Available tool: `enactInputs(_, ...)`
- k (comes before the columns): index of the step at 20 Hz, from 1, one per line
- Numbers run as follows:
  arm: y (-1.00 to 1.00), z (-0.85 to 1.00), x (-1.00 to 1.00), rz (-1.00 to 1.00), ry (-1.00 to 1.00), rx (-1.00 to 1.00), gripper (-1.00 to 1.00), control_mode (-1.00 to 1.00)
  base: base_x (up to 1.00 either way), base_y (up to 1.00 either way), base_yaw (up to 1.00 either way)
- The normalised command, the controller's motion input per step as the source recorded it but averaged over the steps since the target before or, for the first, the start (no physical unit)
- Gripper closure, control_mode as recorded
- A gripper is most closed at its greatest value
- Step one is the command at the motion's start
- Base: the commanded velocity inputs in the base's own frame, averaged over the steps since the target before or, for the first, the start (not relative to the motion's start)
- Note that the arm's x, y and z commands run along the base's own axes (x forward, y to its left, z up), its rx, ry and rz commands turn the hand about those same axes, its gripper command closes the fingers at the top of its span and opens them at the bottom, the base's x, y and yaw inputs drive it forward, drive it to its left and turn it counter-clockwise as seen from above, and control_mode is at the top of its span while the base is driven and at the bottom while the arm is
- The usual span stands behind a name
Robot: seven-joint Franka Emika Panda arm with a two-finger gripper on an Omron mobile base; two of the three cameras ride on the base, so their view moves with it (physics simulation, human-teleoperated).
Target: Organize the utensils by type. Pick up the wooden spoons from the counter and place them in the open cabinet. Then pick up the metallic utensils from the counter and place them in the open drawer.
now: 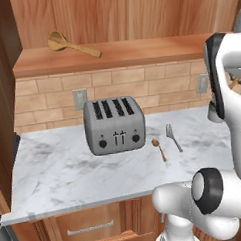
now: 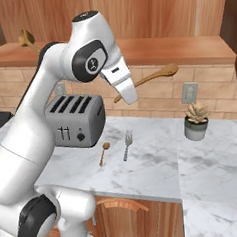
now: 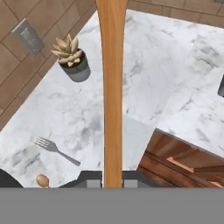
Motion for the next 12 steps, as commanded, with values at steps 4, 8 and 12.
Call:
enactInputs(4,0.3,0.03,0.35,-0.12,-0.02,0.0,1.0,-1.0,0.0,0.0,0.0)
enactInputs(8,0.23,0.0,0.43,-0.06,0.0,0.0,1.0,-1.0,0.0,0.0,0.0)
enactInputs(12,0.03,0.0,0.33,-0.01,-0.06,0.0,1.0,-1.0,0.0,0.0,0.0)
